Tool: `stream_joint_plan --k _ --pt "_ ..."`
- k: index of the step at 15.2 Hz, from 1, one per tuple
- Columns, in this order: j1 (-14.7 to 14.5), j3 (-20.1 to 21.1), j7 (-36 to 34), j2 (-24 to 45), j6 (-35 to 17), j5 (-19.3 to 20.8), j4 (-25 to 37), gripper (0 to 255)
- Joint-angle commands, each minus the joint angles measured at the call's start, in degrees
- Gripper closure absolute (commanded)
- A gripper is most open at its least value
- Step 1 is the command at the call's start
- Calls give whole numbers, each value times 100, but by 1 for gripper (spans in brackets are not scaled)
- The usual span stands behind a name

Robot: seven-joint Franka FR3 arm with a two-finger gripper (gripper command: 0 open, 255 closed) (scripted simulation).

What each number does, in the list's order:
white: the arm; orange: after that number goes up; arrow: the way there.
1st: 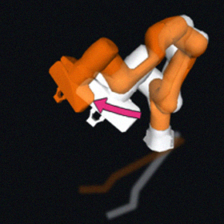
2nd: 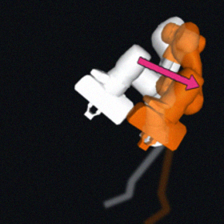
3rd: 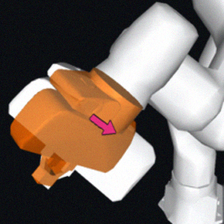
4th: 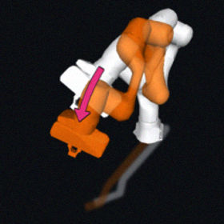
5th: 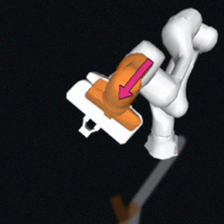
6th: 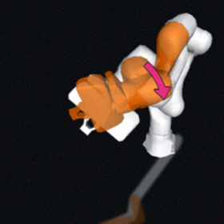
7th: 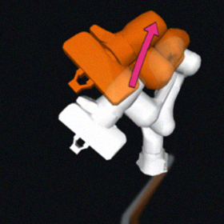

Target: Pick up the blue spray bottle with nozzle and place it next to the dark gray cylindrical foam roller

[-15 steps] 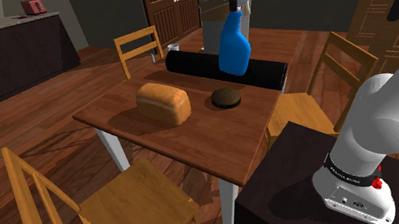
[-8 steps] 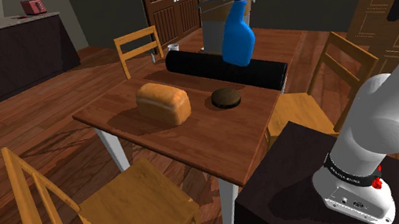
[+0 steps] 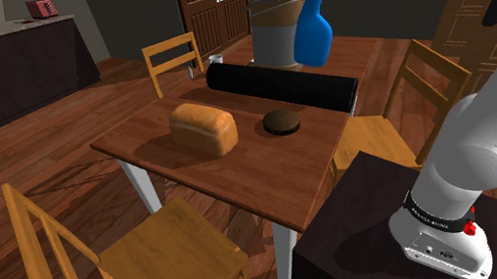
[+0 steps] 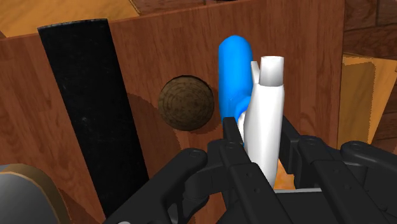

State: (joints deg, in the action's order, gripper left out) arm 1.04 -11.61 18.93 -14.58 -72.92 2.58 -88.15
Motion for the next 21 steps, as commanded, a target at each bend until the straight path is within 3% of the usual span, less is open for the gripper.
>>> stream_joint_plan --k 1,7,21 --pt "106 -220 345 112 -15 36 105 255" --pt "444 -868 1336 809 55 -44 869 255" --pt "437 -774 1174 206 -1157 133 -917 255"
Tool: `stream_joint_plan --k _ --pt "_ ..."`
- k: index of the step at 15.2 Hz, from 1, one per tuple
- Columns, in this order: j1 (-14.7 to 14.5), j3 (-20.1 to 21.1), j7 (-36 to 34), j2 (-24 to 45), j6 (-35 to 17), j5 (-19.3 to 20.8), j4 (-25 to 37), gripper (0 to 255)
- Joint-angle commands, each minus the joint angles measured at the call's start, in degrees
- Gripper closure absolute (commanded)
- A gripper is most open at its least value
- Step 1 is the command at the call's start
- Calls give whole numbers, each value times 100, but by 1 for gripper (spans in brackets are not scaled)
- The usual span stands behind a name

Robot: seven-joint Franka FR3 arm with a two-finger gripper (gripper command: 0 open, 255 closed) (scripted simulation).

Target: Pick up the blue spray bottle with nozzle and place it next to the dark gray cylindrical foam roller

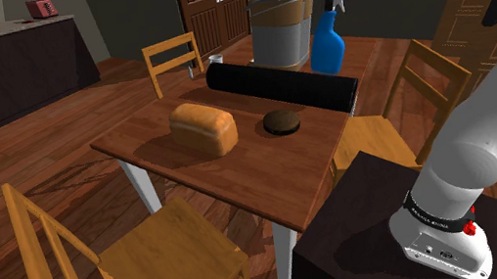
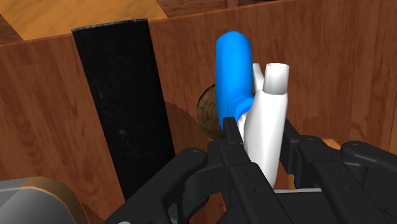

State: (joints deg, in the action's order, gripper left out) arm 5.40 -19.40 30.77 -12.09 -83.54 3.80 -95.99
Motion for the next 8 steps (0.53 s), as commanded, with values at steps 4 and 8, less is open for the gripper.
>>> stream_joint_plan --k 4,8 --pt "9 11 -37 -149 -415 43 -554 255" --pt "18 11 -59 -231 -729 69 -947 255"
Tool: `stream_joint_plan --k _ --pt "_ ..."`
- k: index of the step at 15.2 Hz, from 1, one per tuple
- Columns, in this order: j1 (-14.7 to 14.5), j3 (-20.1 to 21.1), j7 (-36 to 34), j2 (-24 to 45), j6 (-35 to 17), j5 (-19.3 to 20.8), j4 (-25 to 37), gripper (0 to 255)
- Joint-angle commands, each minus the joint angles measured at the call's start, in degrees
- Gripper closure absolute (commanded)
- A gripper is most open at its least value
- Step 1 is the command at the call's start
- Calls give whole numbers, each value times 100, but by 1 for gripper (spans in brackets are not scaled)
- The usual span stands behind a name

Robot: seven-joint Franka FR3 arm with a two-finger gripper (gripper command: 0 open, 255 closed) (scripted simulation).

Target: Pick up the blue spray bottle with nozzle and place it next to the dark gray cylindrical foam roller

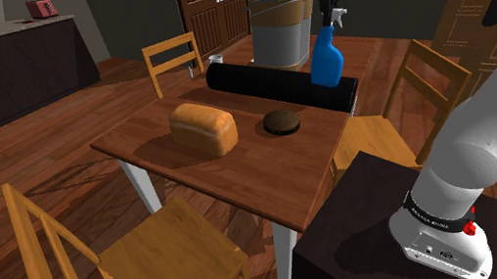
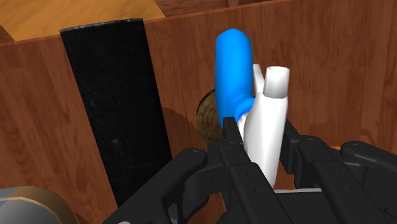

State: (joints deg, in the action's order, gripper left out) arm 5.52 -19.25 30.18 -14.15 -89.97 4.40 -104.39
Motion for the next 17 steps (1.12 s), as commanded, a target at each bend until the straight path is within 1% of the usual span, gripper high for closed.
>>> stream_joint_plan --k 1,17 --pt "7 -4 -4 -41 -164 15 -201 255" --pt "45 -53 -37 -128 -1398 71 -1519 255"
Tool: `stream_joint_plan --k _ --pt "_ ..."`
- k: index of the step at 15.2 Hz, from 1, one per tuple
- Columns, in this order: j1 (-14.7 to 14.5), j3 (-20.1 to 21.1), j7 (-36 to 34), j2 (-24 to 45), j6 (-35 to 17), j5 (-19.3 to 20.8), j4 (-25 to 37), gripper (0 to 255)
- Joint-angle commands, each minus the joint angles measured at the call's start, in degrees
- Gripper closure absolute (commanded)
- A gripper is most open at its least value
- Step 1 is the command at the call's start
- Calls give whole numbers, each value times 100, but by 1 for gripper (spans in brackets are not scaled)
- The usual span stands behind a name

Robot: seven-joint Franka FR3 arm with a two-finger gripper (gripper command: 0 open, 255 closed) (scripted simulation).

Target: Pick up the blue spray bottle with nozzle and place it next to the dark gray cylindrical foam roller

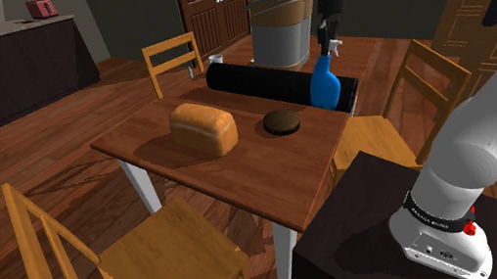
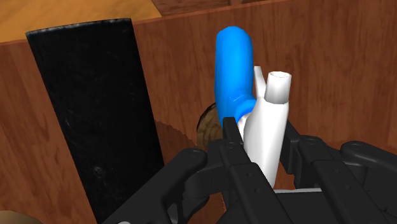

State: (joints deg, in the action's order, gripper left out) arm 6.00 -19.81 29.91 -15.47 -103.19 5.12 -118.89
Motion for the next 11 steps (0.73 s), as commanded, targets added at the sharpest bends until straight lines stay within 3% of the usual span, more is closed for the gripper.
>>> stream_joint_plan --k 1,11 --pt "-1 -2 -10 10 -153 1 -140 255" --pt "14 -62 10 141 -932 -6 -792 255"
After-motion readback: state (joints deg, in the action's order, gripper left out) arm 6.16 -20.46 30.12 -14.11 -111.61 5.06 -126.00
